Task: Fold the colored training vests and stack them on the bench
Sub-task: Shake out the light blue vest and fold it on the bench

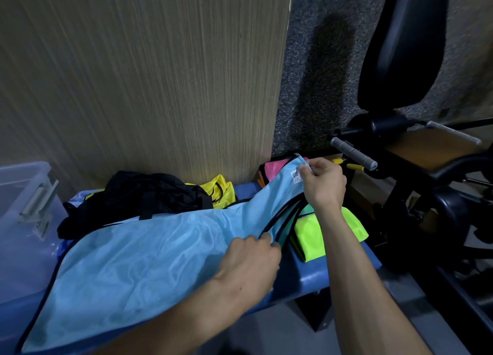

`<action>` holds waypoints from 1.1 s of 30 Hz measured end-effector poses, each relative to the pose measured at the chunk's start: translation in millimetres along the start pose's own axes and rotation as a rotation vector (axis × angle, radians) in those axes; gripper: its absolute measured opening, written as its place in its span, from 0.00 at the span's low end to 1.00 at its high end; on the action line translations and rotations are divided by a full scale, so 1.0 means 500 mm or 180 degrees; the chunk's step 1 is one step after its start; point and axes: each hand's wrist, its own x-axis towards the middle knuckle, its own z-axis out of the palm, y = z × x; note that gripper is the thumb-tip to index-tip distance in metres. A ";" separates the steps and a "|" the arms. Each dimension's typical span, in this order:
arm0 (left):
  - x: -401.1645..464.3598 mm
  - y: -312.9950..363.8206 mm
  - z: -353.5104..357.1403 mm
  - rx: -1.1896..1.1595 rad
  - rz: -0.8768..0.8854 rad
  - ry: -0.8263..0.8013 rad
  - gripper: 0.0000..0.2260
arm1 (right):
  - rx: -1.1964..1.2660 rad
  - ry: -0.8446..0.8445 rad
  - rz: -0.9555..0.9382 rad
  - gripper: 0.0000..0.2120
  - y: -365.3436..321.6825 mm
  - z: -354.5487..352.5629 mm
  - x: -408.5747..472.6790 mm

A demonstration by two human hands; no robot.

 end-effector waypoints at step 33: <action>-0.128 -0.284 0.107 -0.2147 -0.0442 0.1030 0.14 | 0.0401 -0.0436 -0.0308 0.10 -0.114 0.052 -0.065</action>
